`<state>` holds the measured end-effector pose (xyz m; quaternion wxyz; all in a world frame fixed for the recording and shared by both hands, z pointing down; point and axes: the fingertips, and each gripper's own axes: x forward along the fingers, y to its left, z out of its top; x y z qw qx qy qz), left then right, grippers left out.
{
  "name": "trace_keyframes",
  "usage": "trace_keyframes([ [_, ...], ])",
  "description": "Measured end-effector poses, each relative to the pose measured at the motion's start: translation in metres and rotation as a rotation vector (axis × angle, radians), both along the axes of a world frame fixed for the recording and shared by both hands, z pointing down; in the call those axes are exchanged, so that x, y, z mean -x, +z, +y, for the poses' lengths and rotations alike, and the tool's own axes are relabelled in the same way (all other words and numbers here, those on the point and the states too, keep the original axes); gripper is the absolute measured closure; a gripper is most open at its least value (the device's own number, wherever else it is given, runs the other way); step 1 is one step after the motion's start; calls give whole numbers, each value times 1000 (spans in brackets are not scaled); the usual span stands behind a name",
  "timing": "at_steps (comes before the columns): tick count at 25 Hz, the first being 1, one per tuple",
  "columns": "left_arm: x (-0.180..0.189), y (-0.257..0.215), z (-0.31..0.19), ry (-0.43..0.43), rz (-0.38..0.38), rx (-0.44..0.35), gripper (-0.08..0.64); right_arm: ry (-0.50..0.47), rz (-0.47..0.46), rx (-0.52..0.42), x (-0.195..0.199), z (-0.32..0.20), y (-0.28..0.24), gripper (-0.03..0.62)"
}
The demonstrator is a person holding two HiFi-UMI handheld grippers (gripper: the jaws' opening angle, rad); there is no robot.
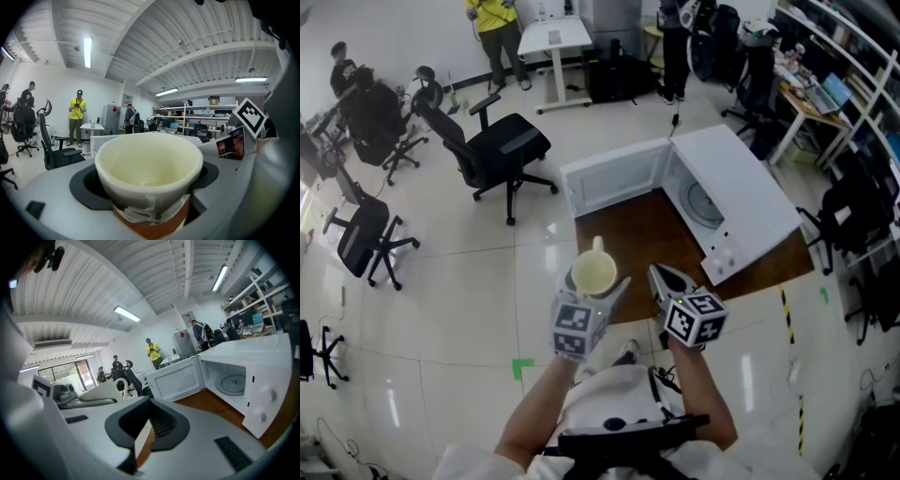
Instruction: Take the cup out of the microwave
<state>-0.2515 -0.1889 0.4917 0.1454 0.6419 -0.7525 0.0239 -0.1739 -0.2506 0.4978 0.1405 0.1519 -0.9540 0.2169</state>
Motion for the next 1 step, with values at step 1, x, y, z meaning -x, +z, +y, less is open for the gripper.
trace_keyframes([
  [1,0,0,-2,1,0,1,94,1,0,-1,1,-1,0,584],
])
